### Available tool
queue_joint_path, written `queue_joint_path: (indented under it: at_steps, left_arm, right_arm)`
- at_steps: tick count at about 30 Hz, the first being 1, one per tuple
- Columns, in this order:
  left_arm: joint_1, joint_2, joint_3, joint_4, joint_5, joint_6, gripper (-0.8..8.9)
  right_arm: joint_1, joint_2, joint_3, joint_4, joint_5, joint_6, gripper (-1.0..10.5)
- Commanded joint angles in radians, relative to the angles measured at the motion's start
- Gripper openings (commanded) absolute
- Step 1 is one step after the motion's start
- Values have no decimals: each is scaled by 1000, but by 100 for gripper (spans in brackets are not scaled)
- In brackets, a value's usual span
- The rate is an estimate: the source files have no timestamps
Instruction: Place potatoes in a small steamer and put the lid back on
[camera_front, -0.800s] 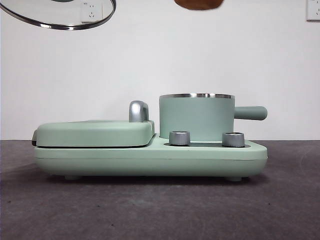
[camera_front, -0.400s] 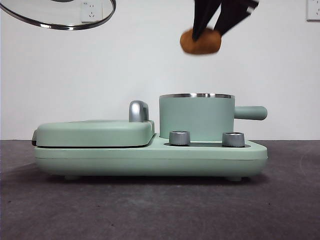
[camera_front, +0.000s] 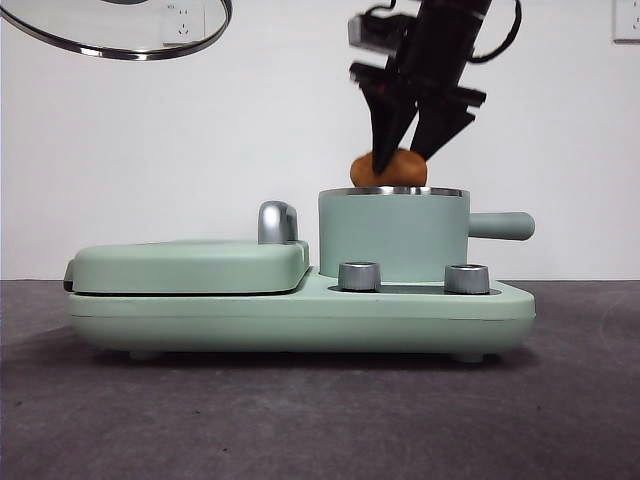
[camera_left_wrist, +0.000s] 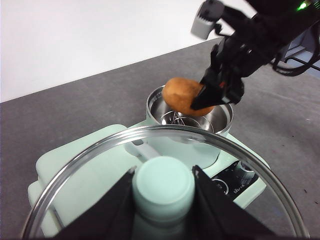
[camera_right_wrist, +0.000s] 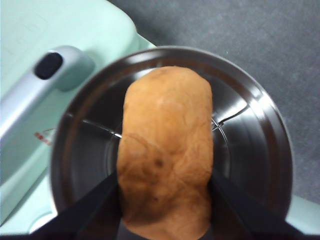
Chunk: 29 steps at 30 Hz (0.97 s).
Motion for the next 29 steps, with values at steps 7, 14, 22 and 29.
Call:
queue_joint_path:
  at_steps: [7,14,22,29]
  left_arm:
    - [-3,2,16,29,-2,-1,17]
    - [-3,2,16,28,-2,-1,17]
    - [-3,2,16,27,-2,0,17]
    - [-3,2,16,28,-1,0,16]
  right_arm:
    - [-6,99,28,3,6,-10,177]
    - [-5,118,28,-5,4,-11,352]
    - [16,-128,27,-12,25,16,415]
    - [36,-680,-479,103,92,22,409]
